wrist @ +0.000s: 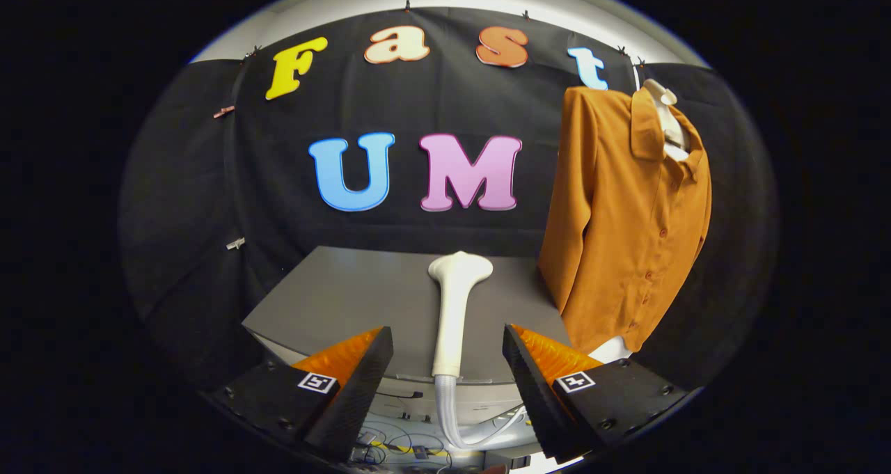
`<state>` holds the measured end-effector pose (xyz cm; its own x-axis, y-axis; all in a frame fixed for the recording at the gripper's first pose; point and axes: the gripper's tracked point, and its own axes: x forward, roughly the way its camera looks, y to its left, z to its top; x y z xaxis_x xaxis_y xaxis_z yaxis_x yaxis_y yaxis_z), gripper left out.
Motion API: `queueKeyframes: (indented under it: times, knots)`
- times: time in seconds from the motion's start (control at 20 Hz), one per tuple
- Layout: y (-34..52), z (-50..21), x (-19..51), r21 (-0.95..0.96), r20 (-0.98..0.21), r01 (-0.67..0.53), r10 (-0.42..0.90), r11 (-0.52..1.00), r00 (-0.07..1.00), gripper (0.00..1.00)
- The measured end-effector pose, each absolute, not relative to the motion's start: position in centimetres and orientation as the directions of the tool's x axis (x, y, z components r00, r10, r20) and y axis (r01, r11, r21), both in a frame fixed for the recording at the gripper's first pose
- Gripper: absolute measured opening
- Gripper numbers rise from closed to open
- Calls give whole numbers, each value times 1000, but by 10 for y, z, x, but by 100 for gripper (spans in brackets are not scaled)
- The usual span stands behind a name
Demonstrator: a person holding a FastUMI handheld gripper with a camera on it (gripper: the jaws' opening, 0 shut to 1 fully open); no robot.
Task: Iron the clothes twice with a garment steamer, once on the left side and once on the right side.
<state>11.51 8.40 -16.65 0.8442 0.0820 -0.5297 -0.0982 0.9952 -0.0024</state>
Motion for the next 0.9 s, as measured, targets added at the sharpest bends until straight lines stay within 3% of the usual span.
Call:
queueKeyframes:
  times: [0.3,0.5,0.7,0.9]
  knots:
    - [90,-230,144,-15,-659,-69,42,998,751,98]
    - [81,-262,153,-15,-696,-16,1,1000,718,75]
    - [88,-273,156,-8,-727,-46,26,999,686,39]
    - [91,-269,154,19,-668,-68,63,997,741,30]
